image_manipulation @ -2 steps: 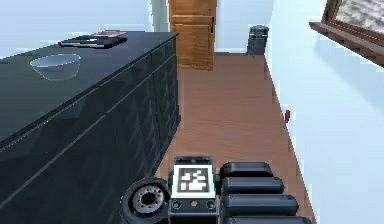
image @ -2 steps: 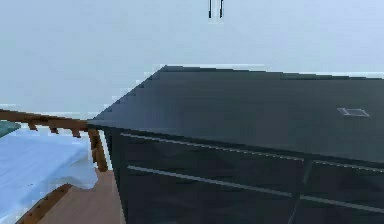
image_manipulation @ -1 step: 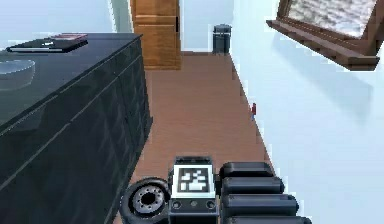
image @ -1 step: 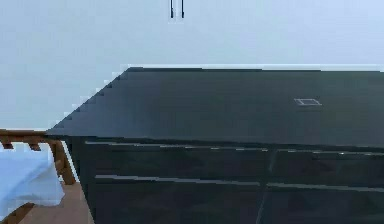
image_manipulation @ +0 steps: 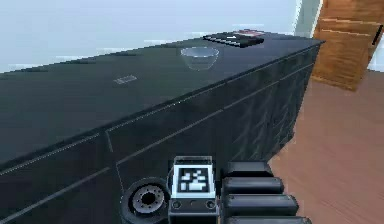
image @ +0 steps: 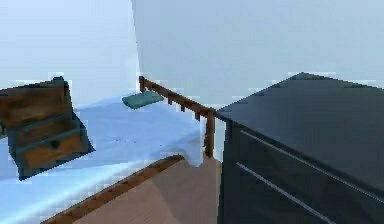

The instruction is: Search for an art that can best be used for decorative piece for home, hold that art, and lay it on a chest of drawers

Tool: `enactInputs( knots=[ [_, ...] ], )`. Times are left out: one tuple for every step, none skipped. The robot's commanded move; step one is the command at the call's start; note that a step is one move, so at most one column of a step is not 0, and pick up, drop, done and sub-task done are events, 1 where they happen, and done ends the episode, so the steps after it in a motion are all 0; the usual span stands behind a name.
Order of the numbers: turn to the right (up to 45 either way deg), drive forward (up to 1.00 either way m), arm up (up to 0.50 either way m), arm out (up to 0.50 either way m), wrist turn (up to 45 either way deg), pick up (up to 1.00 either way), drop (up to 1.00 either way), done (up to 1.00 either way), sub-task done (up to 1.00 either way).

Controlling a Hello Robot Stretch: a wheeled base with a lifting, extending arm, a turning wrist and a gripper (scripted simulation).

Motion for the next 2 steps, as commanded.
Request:
enactInputs(
  knots=[
    [-45.0,0.0,0.0,0.0,0.0,0.0,0.0,0.0,0.0],
    [-24.0,0.0,0.0,0.0,0.0,0.0,0.0,0.0,0.0]
  ],
)
